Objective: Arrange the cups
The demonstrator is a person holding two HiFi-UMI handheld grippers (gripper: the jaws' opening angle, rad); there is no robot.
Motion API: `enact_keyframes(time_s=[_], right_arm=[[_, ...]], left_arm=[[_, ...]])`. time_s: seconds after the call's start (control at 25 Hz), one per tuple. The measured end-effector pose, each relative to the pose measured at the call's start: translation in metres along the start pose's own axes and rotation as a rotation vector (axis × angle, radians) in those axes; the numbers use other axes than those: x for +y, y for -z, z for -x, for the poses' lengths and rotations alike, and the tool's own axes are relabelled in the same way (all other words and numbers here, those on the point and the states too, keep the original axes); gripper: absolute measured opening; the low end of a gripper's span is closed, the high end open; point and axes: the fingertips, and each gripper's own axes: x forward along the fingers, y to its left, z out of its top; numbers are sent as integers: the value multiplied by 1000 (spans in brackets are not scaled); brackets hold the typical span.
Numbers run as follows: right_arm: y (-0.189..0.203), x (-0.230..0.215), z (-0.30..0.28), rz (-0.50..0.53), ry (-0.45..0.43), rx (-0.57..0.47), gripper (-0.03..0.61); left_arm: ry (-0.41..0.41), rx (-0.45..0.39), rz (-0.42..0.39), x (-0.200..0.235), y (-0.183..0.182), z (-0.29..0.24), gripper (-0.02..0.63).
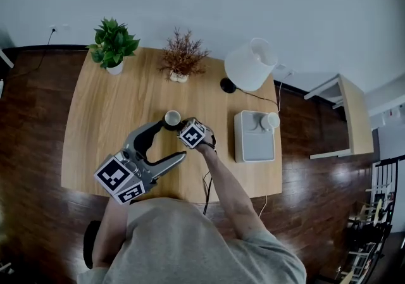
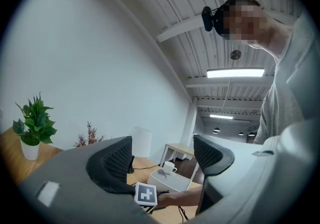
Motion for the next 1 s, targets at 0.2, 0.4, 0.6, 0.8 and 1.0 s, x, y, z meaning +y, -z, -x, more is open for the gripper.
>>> enact_keyframes(time_s=[0.2, 0.4, 0.6, 0.8, 1.0], right_arm=[[-2, 0, -5, 43, 10, 66, 104], [1, 1, 3, -73, 10, 7, 86], [17, -11, 24, -217, 32, -104, 86], [26, -29, 80, -361, 60, -283, 86], [49, -63, 151, -478, 142, -425, 86]], left_arm=[[-7, 5, 0, 4, 1, 3, 377], [-6, 13, -4, 3, 1, 2, 377], [6, 20, -3, 3, 3, -4, 377], [48, 27, -16, -7, 0, -17, 377], [105, 34, -39, -20, -8, -34, 377]])
